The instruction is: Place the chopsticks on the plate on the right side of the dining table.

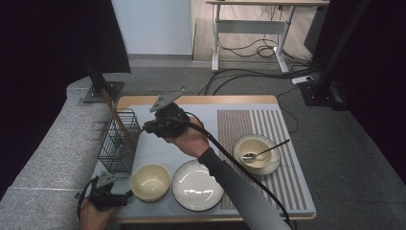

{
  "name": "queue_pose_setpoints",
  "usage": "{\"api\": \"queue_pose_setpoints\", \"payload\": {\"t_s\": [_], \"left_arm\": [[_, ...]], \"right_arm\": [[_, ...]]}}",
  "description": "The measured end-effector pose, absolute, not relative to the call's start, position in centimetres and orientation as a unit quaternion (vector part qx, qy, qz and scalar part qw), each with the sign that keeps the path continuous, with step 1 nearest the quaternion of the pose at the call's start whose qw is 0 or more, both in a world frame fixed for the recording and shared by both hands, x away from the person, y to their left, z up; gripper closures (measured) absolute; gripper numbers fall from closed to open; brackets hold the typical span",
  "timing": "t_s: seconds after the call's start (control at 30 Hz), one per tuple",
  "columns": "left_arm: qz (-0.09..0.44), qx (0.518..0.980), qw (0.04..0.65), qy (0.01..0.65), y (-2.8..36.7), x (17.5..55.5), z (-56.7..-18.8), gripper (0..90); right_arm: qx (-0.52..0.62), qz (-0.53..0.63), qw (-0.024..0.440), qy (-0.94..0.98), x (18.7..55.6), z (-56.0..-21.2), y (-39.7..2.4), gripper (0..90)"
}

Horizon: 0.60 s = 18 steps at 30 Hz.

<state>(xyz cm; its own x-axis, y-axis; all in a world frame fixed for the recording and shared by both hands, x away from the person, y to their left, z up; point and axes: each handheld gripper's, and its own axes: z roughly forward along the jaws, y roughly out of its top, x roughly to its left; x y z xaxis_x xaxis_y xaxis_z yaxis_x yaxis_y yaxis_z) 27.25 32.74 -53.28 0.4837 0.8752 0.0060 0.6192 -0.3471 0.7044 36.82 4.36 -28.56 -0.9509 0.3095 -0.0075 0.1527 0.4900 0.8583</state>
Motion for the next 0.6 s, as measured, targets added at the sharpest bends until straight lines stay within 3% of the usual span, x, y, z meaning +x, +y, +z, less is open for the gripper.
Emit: {"api": "queue_pose_setpoints", "payload": {"t_s": [0.6], "left_arm": [[0.194,0.795,0.329,0.471,32.7,27.3,-53.3,0.0]], "right_arm": [[0.148,0.487,0.114,0.853,36.2,-25.7,0.5,83.9]]}}
